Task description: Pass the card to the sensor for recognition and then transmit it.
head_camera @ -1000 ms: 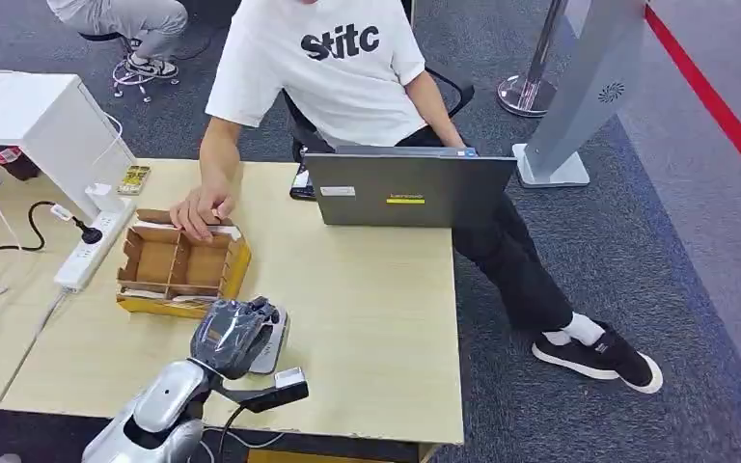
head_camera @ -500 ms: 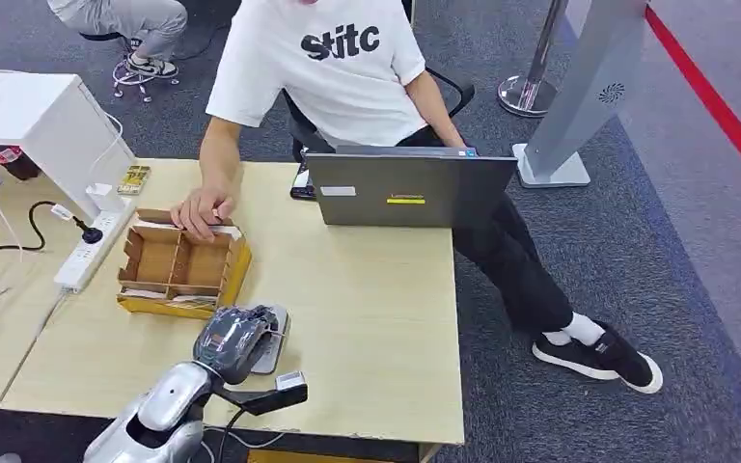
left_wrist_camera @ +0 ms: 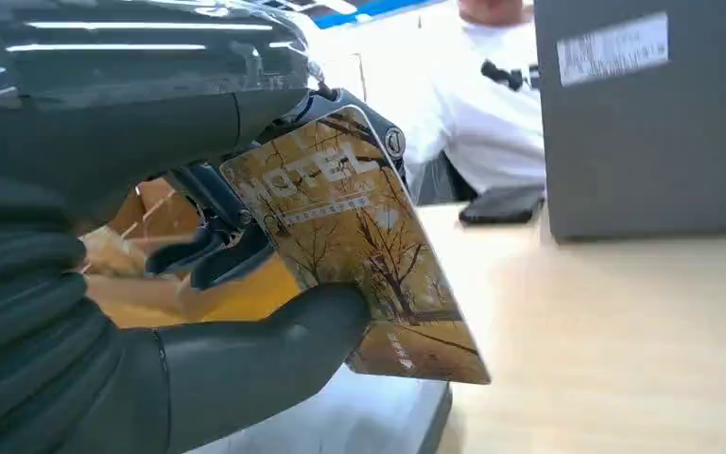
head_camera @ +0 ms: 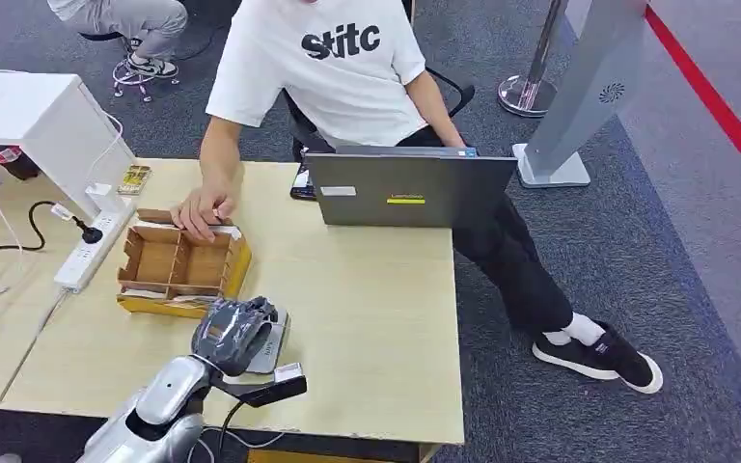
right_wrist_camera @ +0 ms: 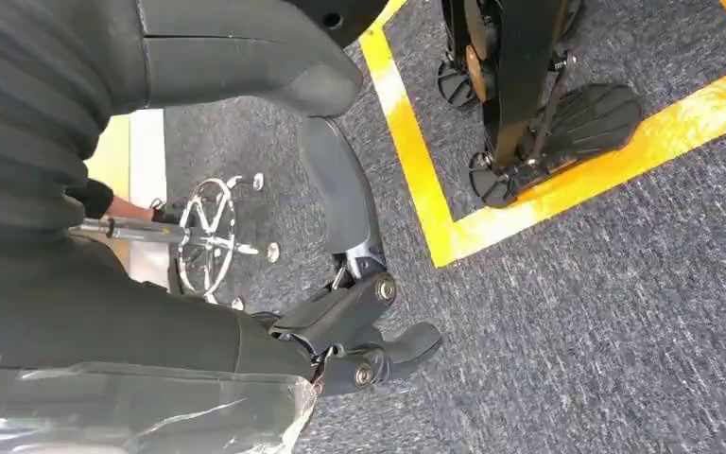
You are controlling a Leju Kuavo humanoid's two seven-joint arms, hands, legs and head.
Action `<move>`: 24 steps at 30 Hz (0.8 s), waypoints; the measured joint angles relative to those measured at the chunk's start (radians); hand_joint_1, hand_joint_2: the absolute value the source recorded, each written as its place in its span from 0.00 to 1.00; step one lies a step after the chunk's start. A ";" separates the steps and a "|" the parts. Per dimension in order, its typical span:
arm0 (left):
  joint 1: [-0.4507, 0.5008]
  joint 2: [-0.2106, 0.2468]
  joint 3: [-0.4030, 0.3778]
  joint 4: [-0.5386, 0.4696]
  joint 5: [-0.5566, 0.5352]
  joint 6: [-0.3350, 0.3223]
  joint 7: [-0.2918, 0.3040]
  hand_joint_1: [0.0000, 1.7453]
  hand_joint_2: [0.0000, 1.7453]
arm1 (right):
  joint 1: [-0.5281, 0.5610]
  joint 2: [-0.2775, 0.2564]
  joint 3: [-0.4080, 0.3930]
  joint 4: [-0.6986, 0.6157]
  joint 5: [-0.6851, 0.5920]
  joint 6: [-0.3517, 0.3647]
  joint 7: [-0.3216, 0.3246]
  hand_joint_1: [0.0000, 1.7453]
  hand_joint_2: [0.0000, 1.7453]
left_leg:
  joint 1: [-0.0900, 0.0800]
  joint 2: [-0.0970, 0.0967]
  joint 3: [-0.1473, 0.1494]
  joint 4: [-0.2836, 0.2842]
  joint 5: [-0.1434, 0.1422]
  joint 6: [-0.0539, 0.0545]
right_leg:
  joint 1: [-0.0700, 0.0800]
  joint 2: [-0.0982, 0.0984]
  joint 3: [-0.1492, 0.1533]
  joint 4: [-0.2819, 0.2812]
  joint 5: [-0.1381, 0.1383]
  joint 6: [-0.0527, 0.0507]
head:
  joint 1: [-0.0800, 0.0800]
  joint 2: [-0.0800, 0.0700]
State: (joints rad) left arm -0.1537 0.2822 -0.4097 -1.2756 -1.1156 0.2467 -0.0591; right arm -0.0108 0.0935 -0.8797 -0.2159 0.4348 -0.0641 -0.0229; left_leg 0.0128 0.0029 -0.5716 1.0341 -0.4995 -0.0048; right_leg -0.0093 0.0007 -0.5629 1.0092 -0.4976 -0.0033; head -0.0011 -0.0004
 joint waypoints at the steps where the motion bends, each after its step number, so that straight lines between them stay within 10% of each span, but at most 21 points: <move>1: -0.008 0.007 0.001 -0.003 0.012 0.010 0.000 1.00 1.00 | 0.000 0.000 -0.002 0.000 0.002 0.000 -0.001 0.00 1.00 | 0.000 0.000 0.000 0.000 0.000 0.000 | 0.000 0.000 0.000 0.000 0.000 0.000 | 0.000 0.000; 24: 0.020 0.077 0.195 -0.153 0.125 0.195 -0.079 1.00 1.00 | 0.000 0.000 -0.042 0.000 0.025 -0.003 -0.004 0.00 1.00 | 0.000 0.000 0.000 0.000 0.000 0.000 | 0.000 0.000 0.000 0.001 0.000 0.000 | 0.000 0.000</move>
State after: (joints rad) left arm -0.1338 0.3593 -0.2144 -1.4286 -0.9903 0.4414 -0.1377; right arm -0.0112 0.0938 -0.9216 -0.2159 0.4597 -0.0668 -0.0267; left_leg 0.0129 0.0030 -0.5716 1.0340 -0.4994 -0.0049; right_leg -0.0093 0.0008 -0.5629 1.0099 -0.4976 -0.0035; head -0.0011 -0.0004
